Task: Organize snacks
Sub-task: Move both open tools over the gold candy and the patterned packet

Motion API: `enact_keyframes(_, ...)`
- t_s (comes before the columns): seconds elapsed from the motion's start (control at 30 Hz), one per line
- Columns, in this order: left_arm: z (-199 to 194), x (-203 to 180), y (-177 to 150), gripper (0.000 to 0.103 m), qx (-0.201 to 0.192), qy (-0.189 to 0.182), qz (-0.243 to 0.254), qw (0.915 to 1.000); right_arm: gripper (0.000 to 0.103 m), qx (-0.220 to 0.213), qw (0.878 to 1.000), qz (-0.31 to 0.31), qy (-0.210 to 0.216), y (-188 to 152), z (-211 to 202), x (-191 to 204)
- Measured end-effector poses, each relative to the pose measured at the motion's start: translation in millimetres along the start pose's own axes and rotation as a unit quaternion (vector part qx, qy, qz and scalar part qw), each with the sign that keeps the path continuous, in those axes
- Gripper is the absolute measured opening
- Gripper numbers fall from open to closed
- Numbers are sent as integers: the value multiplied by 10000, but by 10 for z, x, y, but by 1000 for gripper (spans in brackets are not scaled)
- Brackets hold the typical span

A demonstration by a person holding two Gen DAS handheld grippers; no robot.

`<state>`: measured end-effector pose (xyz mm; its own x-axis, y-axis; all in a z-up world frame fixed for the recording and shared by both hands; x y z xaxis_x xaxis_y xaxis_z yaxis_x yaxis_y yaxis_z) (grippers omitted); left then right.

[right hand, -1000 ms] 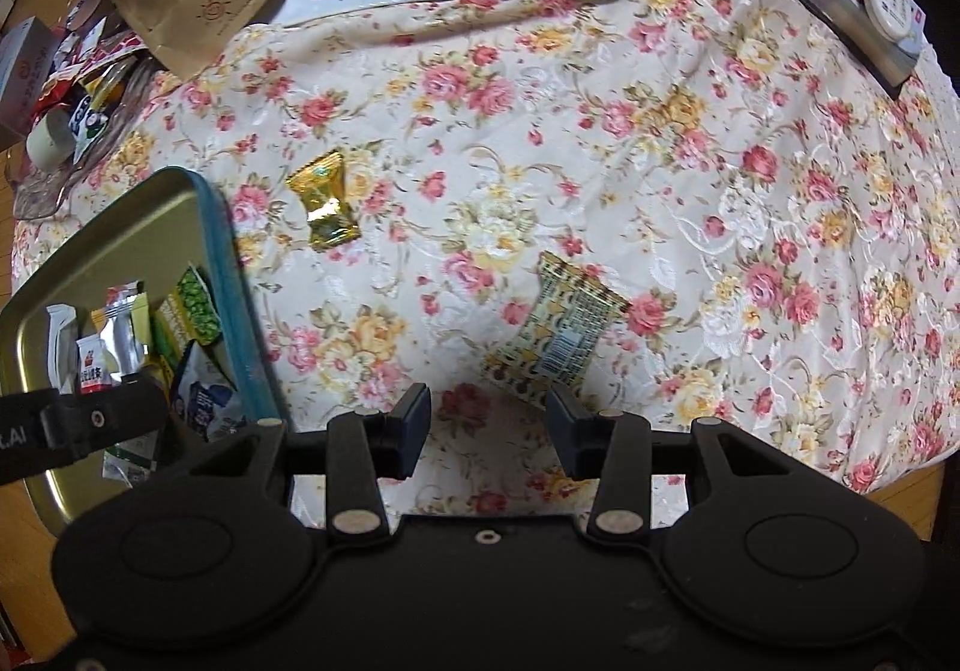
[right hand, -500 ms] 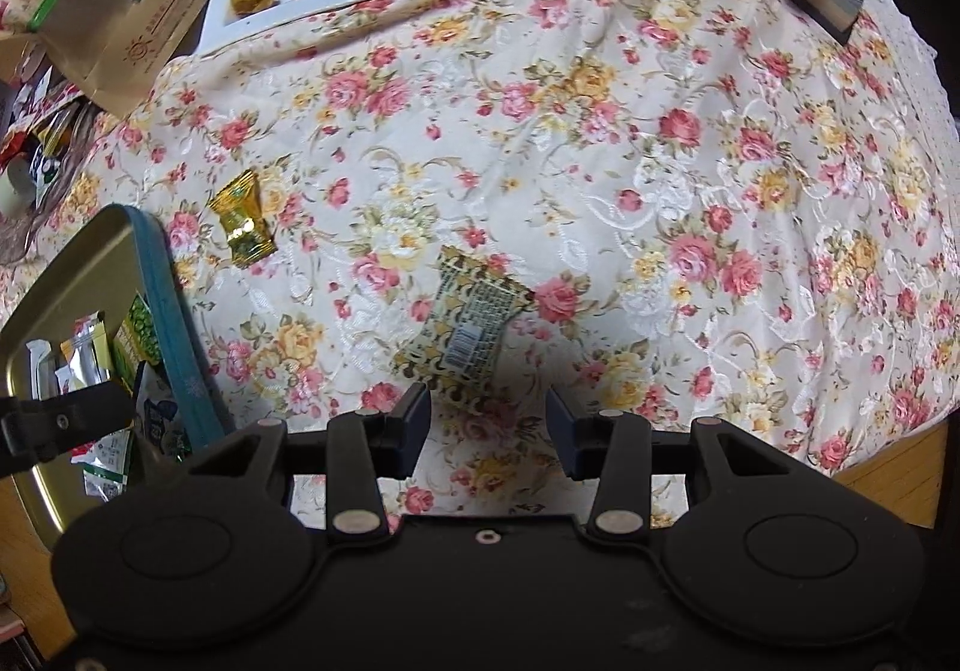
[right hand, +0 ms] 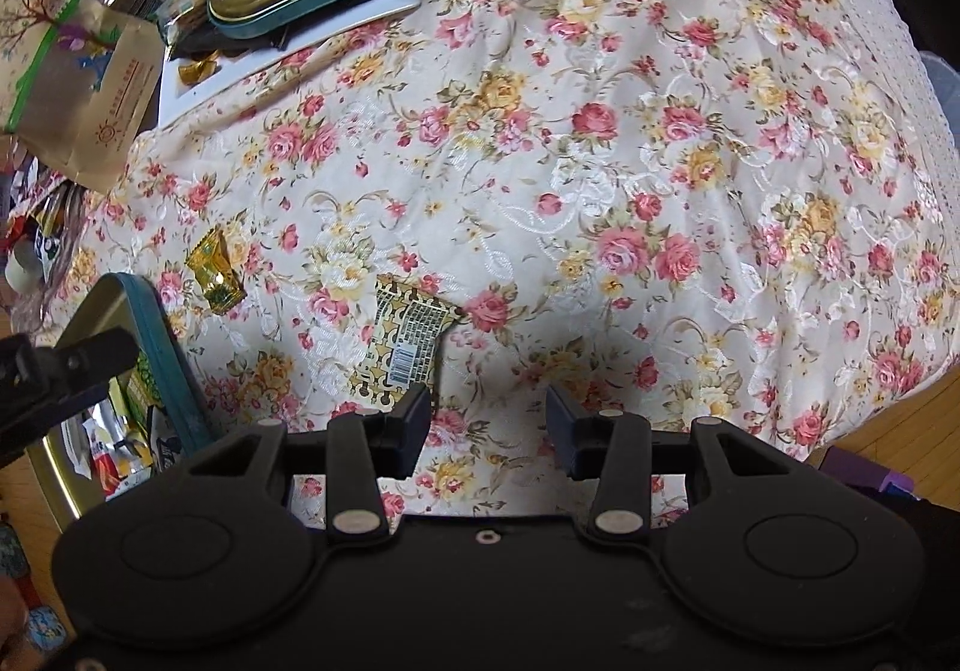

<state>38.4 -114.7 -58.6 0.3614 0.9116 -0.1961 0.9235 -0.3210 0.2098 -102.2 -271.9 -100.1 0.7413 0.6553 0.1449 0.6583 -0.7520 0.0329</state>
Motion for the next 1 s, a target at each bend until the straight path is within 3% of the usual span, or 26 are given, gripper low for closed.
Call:
enact_keyframes(0.53, 571, -117, 76, 48, 43, 755, -42, 9971, 45, -53, 9989, 308, 349, 6, -224, -249)
enact_keyframes(0.8, 674, -202, 71, 48, -81, 1123, 274, 9933, 45, -46, 9983, 435, 376, 5, -256, -360)
enact_keyframes(1.0, 719, -235, 70, 48, -90, 1146, 412, 9925, 45, -108, 9982, 455, 387, 9, -285, -394)
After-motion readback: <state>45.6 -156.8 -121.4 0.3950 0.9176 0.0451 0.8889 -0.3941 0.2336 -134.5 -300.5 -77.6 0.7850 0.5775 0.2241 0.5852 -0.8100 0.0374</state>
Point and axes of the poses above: each gripper's, at about its wrist camera, not at the fingertips, and z roughly the way its jaws point, x to its left, y to its top, the point moved 7 cm from there along z, roughly the way its jaws point, and after that the axes turned 1 degree about -x, right-handed, at the moved point
